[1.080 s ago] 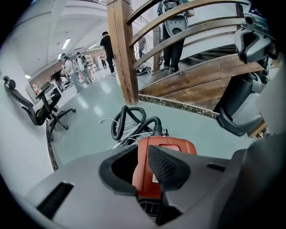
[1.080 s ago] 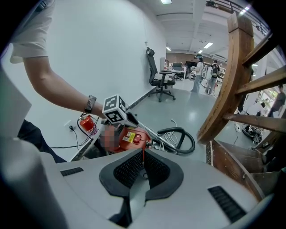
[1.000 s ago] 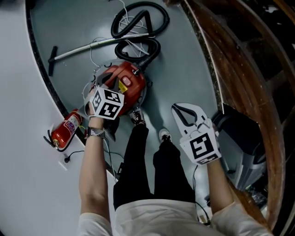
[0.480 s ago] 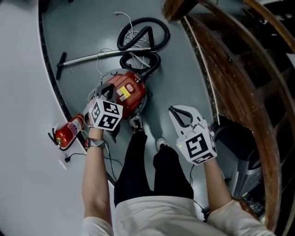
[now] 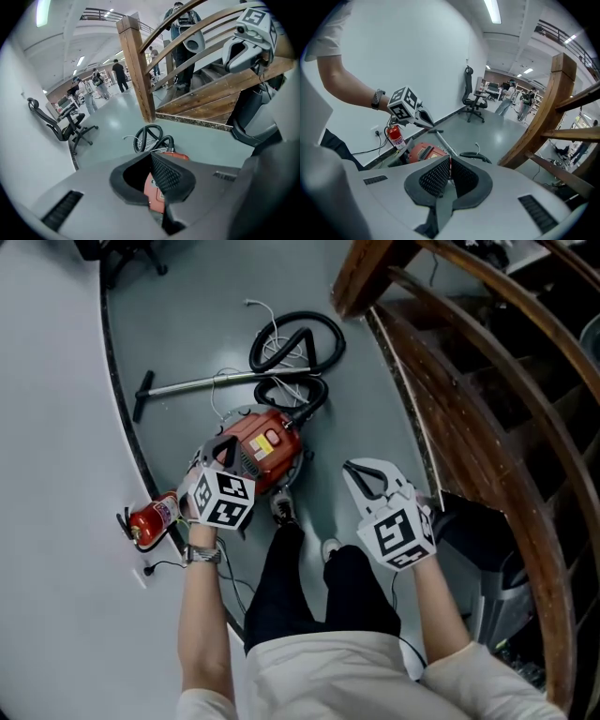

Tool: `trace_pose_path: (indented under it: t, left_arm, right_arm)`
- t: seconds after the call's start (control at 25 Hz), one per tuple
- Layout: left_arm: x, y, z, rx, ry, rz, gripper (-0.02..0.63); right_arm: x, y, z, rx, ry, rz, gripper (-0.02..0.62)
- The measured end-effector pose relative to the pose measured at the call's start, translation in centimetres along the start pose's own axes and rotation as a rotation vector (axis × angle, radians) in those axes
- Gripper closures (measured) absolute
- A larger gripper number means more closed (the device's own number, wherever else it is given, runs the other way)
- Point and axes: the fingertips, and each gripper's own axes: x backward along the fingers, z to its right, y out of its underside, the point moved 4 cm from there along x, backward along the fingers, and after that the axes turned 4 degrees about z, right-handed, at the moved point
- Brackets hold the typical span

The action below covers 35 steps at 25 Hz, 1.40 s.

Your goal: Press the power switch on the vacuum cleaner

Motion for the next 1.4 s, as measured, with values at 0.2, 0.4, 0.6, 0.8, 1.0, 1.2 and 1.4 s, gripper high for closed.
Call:
trace_pose_path:
  t: [0.2, 0.4, 0.6, 0.8, 1.0, 1.2, 1.4]
  left_arm:
    - [3.5, -2.6, 0.7, 0.019, 0.007, 0.056, 0.606]
    - [7.2, -4.4, 1.7, 0.01, 0.007, 0.084, 0.606]
    - [11.0, -6.2, 2.1, 0.004, -0.027, 0.104, 0.606]
    - [14.2, -7.7, 2.4, 0.017, -0.054, 0.139, 0.606]
    - [17.4, -9.4, 3.2, 0.016, -0.085, 0.166, 0.606]
    - [20.7, -11.3, 4.5, 0.024, -0.114, 0.194, 0.606]
    - [24.3, -12.3, 5.8, 0.035, -0.152, 0.22, 0.606]
  right_arm:
    - [1.5, -1.5, -0.6, 0.032, -0.015, 0.015, 0.565]
    - [3.9, -3.6, -0.4, 0.035, -0.012, 0.059, 0.565]
    - [6.8, -4.7, 0.0, 0.046, -0.013, 0.088, 0.565]
    - [8.9, -6.0, 0.6, 0.083, -0.012, 0.117, 0.565]
    - [10.9, -8.0, 0.6, 0.093, -0.015, 0.167, 0.565]
    - [13.8, -9.8, 0.7, 0.1, -0.025, 0.209, 0.565]
    - [16.5, -10.5, 0.6, 0.095, -0.002, 0.227, 0.565]
